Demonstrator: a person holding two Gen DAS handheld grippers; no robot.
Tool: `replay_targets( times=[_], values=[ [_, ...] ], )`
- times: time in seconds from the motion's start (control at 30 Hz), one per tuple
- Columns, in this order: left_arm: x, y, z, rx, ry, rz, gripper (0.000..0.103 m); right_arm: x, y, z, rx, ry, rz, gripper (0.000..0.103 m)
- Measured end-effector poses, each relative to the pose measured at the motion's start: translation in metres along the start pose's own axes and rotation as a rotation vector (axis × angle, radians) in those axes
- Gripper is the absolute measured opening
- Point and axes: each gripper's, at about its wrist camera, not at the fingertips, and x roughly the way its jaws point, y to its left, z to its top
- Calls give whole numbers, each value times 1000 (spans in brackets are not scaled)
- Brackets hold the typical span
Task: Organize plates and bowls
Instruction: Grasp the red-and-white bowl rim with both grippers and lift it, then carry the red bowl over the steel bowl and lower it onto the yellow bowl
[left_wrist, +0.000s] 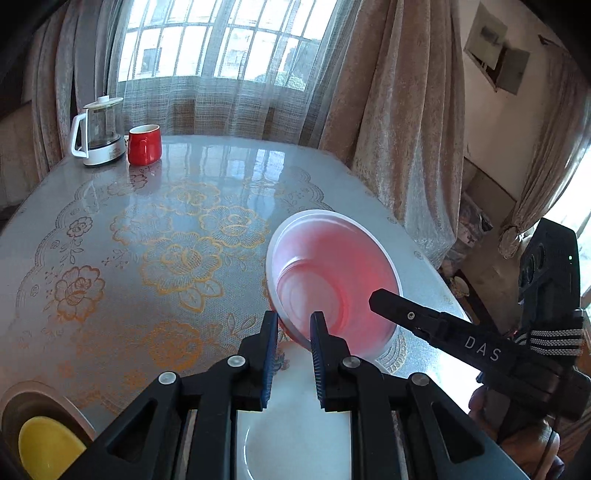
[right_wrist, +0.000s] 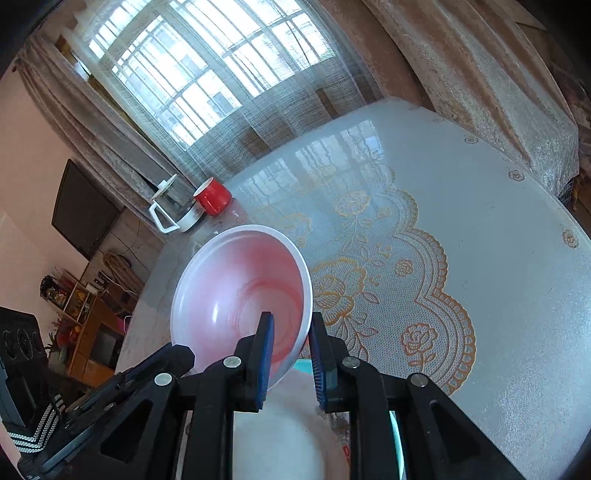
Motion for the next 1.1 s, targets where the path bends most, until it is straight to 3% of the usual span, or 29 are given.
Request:
replay_targets(
  times=[0.47, 0.8, 1.1],
  values=[
    [-86, 47, -54, -57, -63, 3, 18, -19, 66, -51, -85, 28, 97, 19],
    [-132, 94, -93, -140, -83, 46, 21, -1, 120, -90, -162, 108, 168, 19],
    [-172, 131, -110, -210, -134, 85, 21, 12, 170, -113, -222, 158, 252, 19]
  ],
)
